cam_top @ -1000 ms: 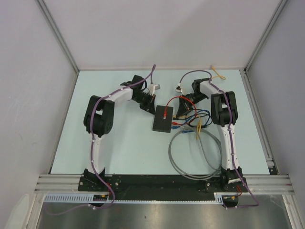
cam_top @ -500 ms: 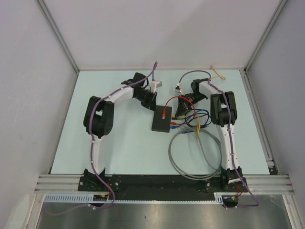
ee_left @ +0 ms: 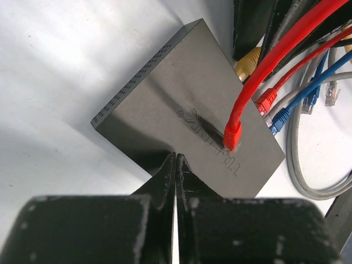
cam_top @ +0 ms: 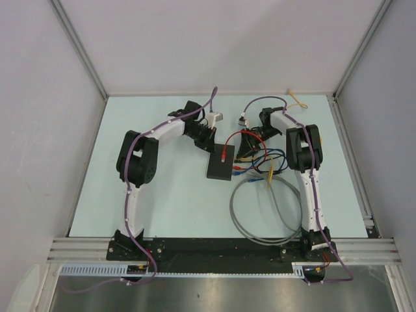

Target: Pull the plug from the switch port

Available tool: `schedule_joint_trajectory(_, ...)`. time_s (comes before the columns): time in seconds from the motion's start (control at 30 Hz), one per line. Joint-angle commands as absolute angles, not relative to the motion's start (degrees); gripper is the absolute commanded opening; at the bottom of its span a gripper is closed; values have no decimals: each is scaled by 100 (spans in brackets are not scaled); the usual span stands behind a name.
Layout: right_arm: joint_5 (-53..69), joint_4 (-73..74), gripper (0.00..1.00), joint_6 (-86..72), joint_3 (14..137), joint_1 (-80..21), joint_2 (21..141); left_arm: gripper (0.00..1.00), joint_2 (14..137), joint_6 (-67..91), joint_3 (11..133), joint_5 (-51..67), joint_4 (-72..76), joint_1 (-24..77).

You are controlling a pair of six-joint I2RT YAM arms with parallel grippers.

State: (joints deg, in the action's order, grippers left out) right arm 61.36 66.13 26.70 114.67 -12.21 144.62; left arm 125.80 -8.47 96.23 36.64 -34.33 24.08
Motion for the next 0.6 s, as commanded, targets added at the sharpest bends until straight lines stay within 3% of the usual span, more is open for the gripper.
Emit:
schedule_joint_trajectory(0.0,5748,6179,39,2549,11584,-1301,14721,0,12823,-993,9545,3252,-3472,2470)
schedule_joint_trajectory(0.37,5520,5959,38,2172,11681,-1397,14862,0,12823,-1046,9536,3199,-3489,2514)
schedule_joint_trajectory(0.57,5370,6029,32,2267,11681,-1485,14880,0,12823,-1063,9545,3182,-3498,2522)
